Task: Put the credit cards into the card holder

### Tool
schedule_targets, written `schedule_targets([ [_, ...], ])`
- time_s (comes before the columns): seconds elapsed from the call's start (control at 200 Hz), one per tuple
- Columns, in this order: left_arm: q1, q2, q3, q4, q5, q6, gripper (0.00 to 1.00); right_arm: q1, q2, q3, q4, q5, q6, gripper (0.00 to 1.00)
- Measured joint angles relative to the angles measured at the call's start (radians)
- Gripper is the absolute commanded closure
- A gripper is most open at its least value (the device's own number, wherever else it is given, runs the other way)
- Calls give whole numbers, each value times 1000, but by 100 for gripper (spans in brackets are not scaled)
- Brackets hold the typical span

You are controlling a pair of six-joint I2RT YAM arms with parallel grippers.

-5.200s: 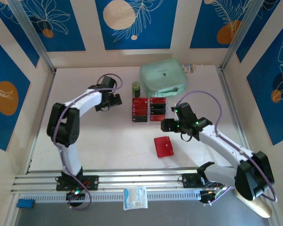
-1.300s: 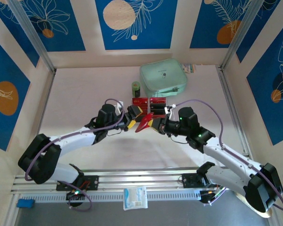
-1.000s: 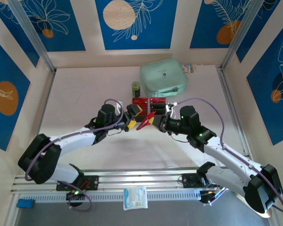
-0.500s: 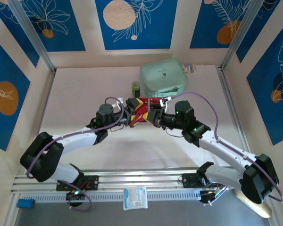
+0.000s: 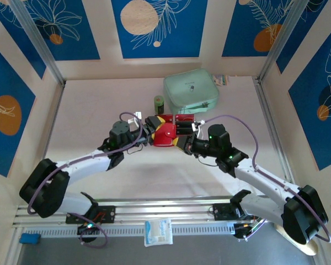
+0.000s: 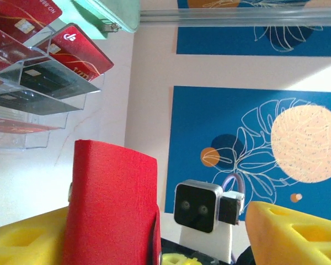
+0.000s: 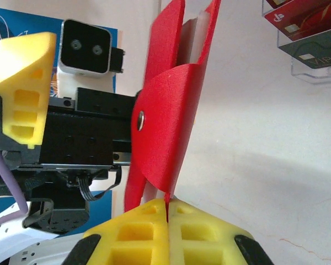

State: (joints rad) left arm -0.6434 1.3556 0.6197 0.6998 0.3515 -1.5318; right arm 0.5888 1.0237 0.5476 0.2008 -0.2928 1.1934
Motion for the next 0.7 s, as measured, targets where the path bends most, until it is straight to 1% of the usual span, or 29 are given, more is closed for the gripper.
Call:
schedule_targets([
  [0.125, 0, -16, 0, -31, -4, 32, 38, -2, 2, 0, 1, 0, 0, 100],
  [0.325, 1, -39, 0, -71, -16, 74, 51, -2, 16, 0, 2, 0, 0, 100],
  [0.44, 2, -46, 0, -83, -22, 91, 63, -2, 18, 0, 7, 0, 0, 100],
  [0.61, 2, -46, 0, -100, -31, 115, 87, -2, 25, 0, 14, 0, 0, 100],
  [0.64, 2, -46, 0, -101, -31, 117, 90, -2, 26, 0, 14, 0, 0, 92],
  [0.7, 3, -51, 0, -126, -32, 150, 96, -11, 26, 3, -11, 0, -15, 72],
])
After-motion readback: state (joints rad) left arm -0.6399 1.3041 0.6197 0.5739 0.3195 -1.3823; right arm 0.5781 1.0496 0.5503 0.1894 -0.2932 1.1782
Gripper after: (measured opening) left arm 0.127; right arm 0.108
